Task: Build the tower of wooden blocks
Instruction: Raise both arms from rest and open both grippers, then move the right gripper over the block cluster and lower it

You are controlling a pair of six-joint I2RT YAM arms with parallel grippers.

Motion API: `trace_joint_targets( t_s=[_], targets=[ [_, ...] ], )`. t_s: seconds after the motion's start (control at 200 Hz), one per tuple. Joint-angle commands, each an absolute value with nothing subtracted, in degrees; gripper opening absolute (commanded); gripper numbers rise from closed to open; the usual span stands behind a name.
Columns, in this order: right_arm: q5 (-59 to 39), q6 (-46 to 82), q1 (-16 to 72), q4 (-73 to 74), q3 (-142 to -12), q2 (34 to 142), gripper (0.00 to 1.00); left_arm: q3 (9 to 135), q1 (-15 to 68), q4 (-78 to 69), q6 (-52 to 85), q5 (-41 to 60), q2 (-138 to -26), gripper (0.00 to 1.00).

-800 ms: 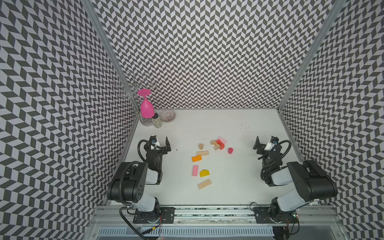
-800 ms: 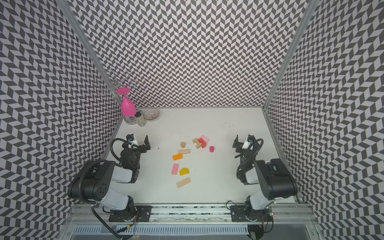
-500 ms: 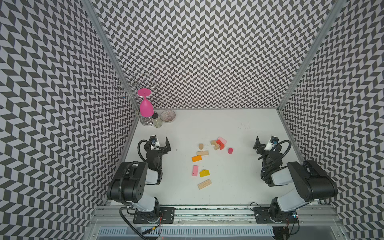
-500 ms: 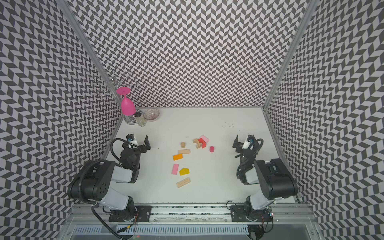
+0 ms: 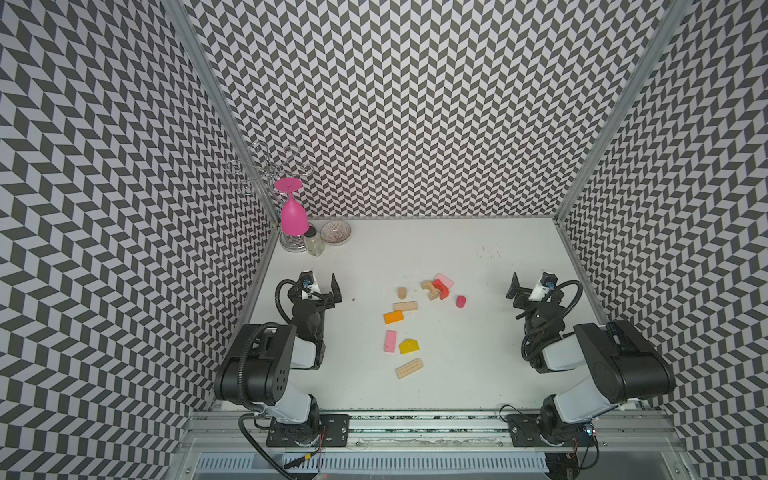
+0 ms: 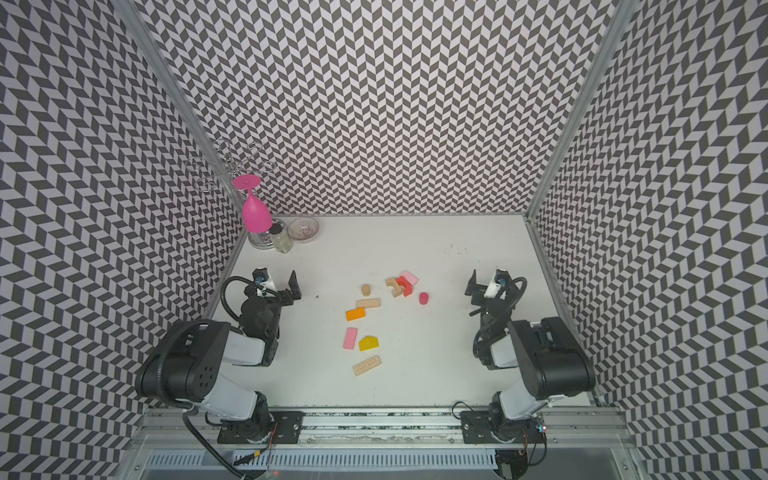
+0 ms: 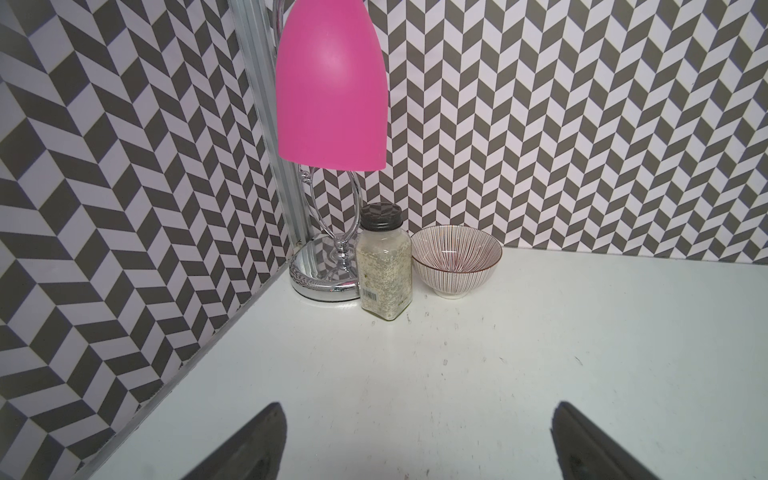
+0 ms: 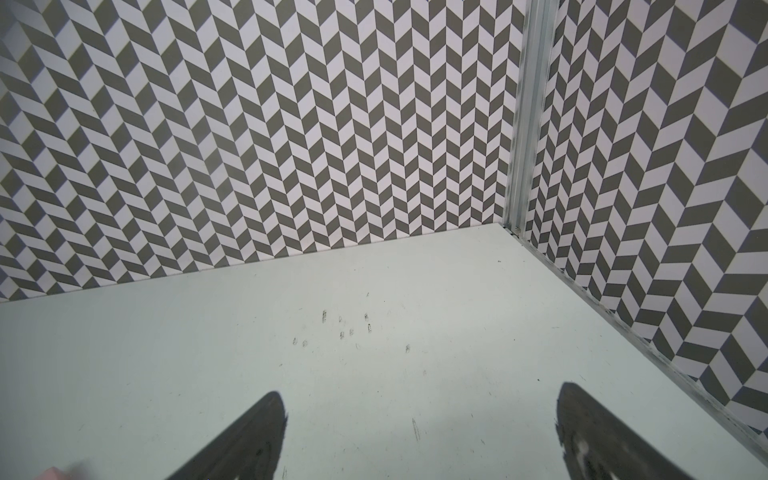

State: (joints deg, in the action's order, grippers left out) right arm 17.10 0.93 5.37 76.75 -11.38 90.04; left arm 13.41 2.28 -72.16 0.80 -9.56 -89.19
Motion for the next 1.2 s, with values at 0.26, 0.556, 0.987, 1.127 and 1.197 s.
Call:
trace_joint_targets(
  t_s=[0.26,0.556,0.987,1.127,1.197],
  targets=[
    [17.67,0.54,5.37,81.59,-10.84,89.81,0.99,13.20,3.17,-74.72,-0.22,-9.50,-88.68,1.00],
    [24.00,9.31,7.25,49.90,-21.62,71.87,0.99,16.70,4.64,-49.41,5.77,-17.05,-60.19,1.00],
    [4.46,35.71,6.38,20.69,-29.70,53.78,0.99,24.51,4.30,-20.67,42.42,-1.11,-40.77,1.00],
    [-1.44,32.72,8.61,11.86,-32.29,50.46,0.99,28.29,2.72,-8.94,41.27,8.92,-36.46,1.00],
    [-6.58,29.80,8.88,14.29,-27.74,48.58,1.00,29.59,2.72,-0.69,38.07,6.66,-34.41,1.00]
  ],
)
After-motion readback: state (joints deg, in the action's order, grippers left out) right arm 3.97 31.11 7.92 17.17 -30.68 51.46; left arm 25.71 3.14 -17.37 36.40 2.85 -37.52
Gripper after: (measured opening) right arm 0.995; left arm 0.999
